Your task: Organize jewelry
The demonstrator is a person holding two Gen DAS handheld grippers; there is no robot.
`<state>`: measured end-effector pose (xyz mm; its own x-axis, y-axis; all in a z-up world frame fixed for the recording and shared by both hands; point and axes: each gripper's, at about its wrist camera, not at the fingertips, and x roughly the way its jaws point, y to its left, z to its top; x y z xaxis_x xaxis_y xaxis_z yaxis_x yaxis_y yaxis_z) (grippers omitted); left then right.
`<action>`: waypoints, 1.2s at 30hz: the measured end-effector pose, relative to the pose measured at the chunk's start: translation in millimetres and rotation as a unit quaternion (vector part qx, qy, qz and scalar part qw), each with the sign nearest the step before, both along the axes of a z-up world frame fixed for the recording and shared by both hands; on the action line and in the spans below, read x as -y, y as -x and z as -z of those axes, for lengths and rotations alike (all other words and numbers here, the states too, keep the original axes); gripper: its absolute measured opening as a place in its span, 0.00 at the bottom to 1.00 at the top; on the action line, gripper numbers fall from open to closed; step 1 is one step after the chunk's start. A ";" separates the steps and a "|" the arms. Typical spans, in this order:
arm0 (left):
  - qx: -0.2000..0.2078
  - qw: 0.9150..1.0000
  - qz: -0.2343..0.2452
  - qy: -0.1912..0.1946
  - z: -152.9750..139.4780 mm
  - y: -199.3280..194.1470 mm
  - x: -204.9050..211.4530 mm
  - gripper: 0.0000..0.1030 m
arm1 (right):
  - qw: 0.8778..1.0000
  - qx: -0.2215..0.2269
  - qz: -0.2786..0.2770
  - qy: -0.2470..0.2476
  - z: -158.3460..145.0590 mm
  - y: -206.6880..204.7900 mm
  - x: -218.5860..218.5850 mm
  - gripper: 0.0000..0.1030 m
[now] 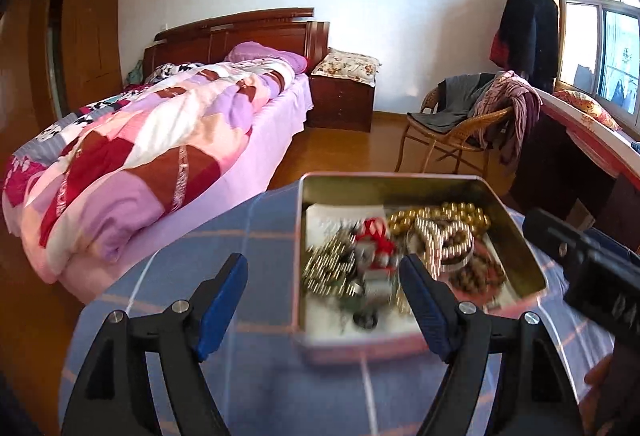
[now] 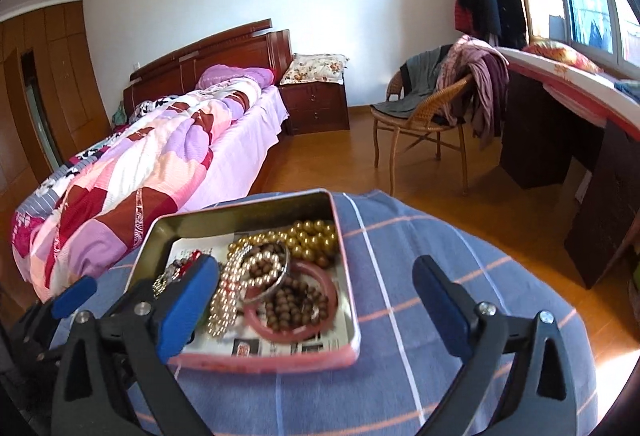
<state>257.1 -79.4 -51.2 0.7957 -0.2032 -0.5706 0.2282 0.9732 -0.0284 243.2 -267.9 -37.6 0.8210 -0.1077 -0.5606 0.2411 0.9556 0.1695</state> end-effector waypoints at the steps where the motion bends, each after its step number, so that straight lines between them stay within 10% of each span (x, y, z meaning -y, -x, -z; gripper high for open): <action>1: 0.000 1.000 -0.002 -0.002 -0.8 7.9 -3.5 0.76 | 1.000 0.002 -0.001 -0.001 -1.3 4.8 -2.2 0.97; 36: 0.074 0.997 -0.026 0.024 -45.1 149.7 -40.1 0.81 | 0.992 0.101 -0.015 0.074 -56.5 131.8 -61.1 1.00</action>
